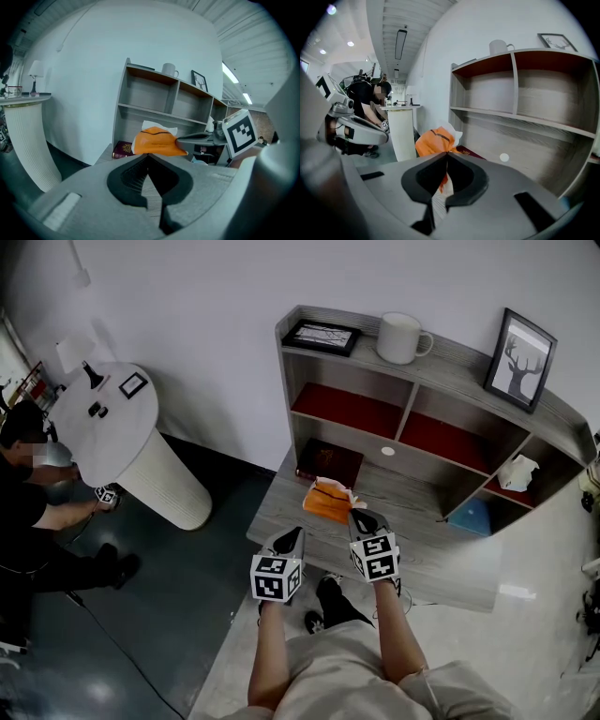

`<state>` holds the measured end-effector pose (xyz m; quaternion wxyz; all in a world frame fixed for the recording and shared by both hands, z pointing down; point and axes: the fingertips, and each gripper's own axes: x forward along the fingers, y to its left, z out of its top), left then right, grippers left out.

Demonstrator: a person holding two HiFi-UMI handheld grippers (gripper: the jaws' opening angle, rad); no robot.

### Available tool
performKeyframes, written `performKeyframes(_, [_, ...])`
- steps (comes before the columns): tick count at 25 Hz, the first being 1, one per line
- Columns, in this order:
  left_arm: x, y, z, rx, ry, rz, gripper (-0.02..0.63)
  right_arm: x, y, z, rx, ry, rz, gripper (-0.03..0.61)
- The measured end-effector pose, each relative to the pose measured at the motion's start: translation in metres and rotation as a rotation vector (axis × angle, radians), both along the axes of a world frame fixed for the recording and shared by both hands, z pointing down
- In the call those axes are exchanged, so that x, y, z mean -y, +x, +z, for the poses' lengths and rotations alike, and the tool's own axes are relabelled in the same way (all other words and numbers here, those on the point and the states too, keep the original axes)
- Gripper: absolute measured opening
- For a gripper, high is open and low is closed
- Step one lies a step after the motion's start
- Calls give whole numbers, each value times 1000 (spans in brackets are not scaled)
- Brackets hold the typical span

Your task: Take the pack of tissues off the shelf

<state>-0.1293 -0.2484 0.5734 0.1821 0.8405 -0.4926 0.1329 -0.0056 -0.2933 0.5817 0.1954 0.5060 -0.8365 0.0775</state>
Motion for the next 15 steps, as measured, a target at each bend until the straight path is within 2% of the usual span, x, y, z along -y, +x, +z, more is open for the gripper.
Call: performKeyframes(15, [-2, -6, 6, -18, -27, -2, 8, 1, -4, 8, 8, -24, -3, 18])
